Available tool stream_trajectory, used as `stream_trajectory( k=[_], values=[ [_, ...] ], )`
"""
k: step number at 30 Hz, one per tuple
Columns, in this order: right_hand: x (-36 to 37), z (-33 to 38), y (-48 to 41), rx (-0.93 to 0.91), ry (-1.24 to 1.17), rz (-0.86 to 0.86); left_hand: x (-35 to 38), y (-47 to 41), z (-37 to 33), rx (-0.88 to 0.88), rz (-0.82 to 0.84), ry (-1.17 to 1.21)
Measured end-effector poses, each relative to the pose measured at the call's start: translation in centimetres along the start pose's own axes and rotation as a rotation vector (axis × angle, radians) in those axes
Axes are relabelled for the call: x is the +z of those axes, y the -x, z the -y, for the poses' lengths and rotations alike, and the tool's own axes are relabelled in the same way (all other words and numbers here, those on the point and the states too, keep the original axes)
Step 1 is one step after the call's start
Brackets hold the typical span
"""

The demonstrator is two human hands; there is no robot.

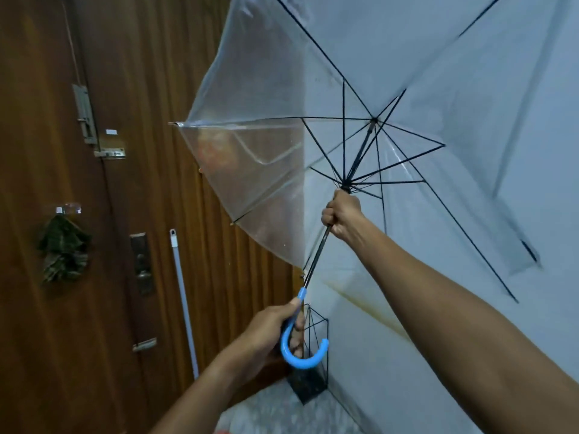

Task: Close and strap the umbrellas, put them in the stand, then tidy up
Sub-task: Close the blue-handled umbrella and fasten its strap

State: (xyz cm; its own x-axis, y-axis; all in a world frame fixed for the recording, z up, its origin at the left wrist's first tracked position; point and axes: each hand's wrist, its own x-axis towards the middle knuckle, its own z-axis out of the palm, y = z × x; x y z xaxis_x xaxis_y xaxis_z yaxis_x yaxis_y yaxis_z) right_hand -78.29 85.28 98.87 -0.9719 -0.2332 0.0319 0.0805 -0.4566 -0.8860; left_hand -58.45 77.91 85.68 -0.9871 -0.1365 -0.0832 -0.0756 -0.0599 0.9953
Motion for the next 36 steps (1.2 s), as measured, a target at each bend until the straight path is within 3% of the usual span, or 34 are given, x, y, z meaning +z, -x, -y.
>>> stream_trajectory(
  k=[4,19,27,36],
  values=[
    [-0.8,1.0,-1.7,-0.014,-0.048,0.013,1.6,-2.0,-0.3,0.088,-0.207,0.144],
    [0.2,-5.9,0.4,0.101,0.168,0.188,1.6,-5.8,-2.5,0.171,-0.570,-0.086],
    [1.6,-10.5,2.4,0.245,0.192,0.204,0.6,-5.3,-1.4,0.125,-0.669,-0.138],
    [3.3,-11.7,5.4,0.274,0.370,0.271,-0.7,-4.0,-0.4,0.067,-0.724,0.021]
  ],
)
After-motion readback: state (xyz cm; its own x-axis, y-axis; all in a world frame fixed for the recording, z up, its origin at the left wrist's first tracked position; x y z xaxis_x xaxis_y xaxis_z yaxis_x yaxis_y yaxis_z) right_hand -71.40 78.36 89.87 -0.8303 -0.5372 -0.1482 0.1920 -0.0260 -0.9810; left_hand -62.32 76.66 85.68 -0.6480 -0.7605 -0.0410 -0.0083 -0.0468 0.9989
